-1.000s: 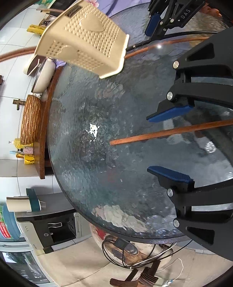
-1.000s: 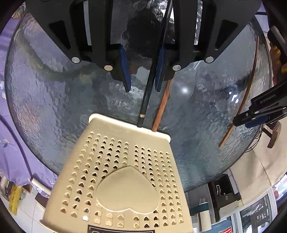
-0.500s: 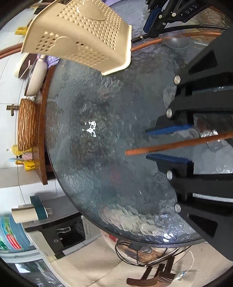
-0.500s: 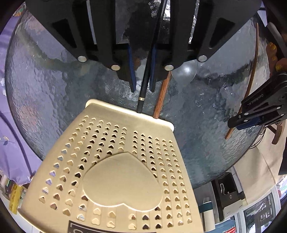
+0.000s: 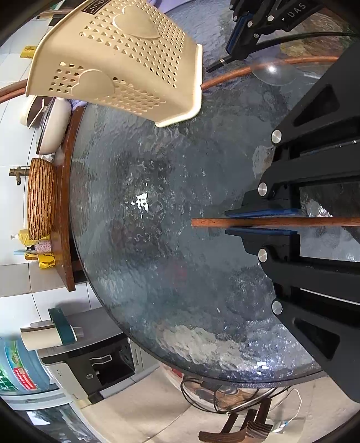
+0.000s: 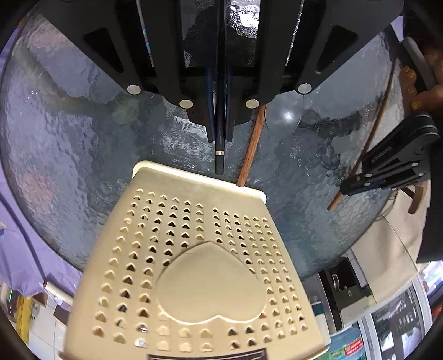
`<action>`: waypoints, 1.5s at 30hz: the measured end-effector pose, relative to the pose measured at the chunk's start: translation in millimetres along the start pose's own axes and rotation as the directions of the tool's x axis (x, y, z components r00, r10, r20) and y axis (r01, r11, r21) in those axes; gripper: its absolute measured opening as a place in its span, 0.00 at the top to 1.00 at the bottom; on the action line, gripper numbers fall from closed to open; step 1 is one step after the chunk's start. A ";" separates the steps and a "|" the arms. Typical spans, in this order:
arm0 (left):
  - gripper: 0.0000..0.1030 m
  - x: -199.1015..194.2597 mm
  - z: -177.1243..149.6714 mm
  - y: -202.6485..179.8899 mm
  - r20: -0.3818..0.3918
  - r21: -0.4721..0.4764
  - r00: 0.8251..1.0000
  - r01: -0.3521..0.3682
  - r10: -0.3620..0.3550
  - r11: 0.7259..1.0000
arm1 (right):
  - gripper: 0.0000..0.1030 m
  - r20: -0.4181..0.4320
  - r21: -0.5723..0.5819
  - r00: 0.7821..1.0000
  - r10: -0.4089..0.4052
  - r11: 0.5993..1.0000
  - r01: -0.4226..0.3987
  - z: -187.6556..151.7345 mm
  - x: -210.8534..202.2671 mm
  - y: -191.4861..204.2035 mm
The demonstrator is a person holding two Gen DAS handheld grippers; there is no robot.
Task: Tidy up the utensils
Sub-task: 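Grasp a wooden chopstick with the left tool while the right tool grasps a black chopstick, then lift both chopsticks upright and carry them over the holder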
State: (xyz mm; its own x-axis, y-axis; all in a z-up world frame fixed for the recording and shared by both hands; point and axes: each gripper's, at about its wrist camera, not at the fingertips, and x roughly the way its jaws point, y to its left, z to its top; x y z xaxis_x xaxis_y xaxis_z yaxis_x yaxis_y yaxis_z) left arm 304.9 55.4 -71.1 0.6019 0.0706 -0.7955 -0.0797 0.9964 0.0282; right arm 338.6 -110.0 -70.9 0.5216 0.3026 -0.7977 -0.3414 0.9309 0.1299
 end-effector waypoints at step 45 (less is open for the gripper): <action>0.94 -216.0 13.5 -18.1 0.415 0.117 0.843 0.324 -0.342 0.939 | 0.92 0.421 -0.169 0.882 0.210 0.974 -0.151 -6.0 -240.3 -7.6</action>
State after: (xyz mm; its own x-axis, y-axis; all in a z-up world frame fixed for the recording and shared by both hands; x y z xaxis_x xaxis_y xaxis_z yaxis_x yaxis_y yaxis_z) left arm 187.1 22.7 108.4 0.8644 -0.2624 -0.4288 0.2129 0.9638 -0.1606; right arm 211.2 -191.0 116.3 0.7178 0.5488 -0.4285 -0.5436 0.8263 0.1475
